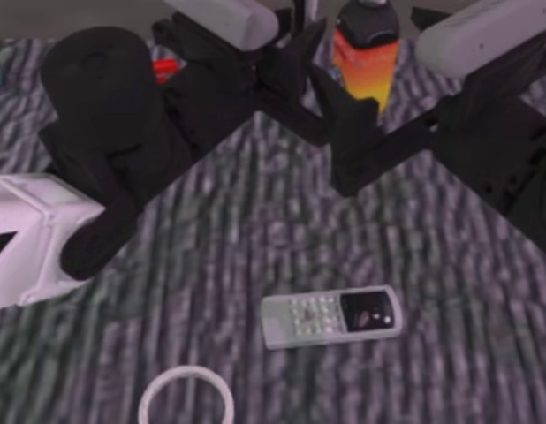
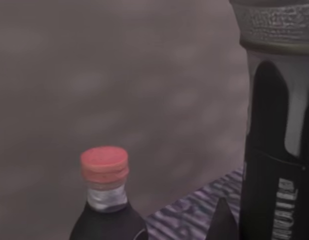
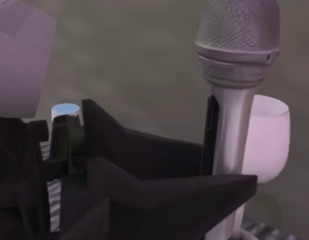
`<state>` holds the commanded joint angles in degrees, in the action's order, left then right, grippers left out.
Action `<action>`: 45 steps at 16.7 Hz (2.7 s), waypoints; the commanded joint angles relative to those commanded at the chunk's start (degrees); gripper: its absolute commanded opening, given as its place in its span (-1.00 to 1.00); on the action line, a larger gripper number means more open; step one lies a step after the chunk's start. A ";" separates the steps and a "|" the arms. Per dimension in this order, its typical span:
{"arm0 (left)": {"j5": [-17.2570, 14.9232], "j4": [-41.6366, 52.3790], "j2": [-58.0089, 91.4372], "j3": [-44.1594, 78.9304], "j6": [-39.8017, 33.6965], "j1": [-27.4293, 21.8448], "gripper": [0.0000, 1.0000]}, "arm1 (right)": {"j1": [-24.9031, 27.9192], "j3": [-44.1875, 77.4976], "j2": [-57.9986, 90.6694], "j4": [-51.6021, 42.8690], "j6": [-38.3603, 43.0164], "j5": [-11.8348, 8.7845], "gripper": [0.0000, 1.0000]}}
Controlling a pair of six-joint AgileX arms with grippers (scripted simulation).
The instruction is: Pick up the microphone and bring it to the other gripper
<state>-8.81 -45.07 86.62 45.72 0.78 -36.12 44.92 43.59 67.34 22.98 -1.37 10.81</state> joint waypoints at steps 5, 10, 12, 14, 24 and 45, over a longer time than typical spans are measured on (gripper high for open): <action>0.00 0.00 0.00 0.00 0.00 0.00 -1.00 | -0.64 3.58 4.06 1.00 0.00 -0.57 1.00; 0.00 0.00 0.00 0.00 0.00 0.00 -1.00 | -2.43 14.28 18.74 4.07 0.05 -2.14 1.00; 0.00 0.00 0.00 0.00 0.00 0.00 -1.00 | -3.07 17.18 22.10 4.80 0.04 -2.72 1.00; 0.00 0.00 0.00 0.00 0.00 0.00 -1.00 | -3.28 18.08 23.06 5.02 0.03 -2.92 1.00; 0.00 0.00 0.00 0.00 0.00 0.00 -1.00 | -3.28 18.08 23.06 5.02 0.03 -2.92 -0.06; 0.00 0.00 0.00 0.00 0.00 0.00 -0.10 | -3.28 18.08 23.06 5.02 0.03 -2.92 -1.00</action>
<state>-8.81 -45.07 86.62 45.72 0.78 -36.12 41.64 61.68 90.40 28.00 -1.34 7.89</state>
